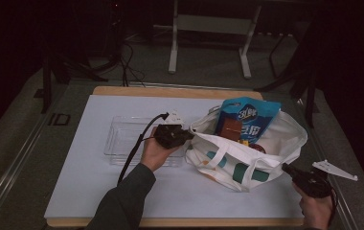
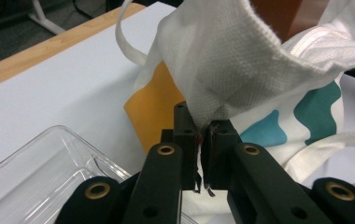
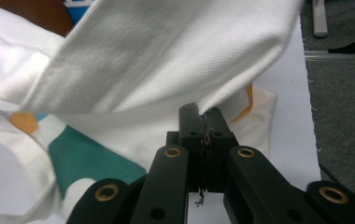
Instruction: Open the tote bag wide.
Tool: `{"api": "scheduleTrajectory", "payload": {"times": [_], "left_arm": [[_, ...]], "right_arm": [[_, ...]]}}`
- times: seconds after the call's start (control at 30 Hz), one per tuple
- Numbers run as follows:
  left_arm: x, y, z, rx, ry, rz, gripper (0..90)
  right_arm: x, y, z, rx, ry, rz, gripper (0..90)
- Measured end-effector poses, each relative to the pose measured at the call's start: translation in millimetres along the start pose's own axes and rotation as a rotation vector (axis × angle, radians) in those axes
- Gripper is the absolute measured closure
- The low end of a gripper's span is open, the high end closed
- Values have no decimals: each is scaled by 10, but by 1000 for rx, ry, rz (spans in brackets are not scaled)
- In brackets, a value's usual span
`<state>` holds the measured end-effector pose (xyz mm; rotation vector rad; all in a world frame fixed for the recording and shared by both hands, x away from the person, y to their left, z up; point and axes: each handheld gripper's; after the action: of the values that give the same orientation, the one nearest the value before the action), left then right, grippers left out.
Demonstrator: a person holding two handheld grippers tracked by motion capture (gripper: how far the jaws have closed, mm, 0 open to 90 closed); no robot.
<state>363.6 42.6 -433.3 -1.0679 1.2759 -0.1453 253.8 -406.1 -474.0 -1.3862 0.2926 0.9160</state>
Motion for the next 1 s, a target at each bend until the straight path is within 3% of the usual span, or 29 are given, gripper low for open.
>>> {"api": "scheduleTrajectory", "payload": {"times": [0.07,0.1,0.3,0.43,0.6,0.87,1.0], "left_arm": [[-50,-4,-3,-10,12,-15,863],[-62,-8,-5,-8,18,-12,867],[16,49,5,-4,25,63,871],[56,61,-11,9,19,99,871],[128,51,-16,5,0,121,871],[225,61,-1,-4,-11,162,871],[224,64,3,-10,-8,159,871]], "right_arm": [[-30,9,4,3,-4,-3,894],[-89,43,1,24,-35,-17,895],[-36,150,-32,57,-55,38,898],[54,189,-36,62,-34,88,898],[243,180,18,31,32,171,898],[296,199,2,41,31,197,899],[315,200,3,41,36,211,898]]}}
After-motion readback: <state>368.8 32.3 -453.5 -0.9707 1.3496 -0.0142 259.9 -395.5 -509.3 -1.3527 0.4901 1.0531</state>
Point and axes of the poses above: each handheld gripper's, and its own axes: x roughly forward along the jaws, y roughly out of its underside, z roughly to its left, and after that the axes turned 13 degrees about z, right-handed
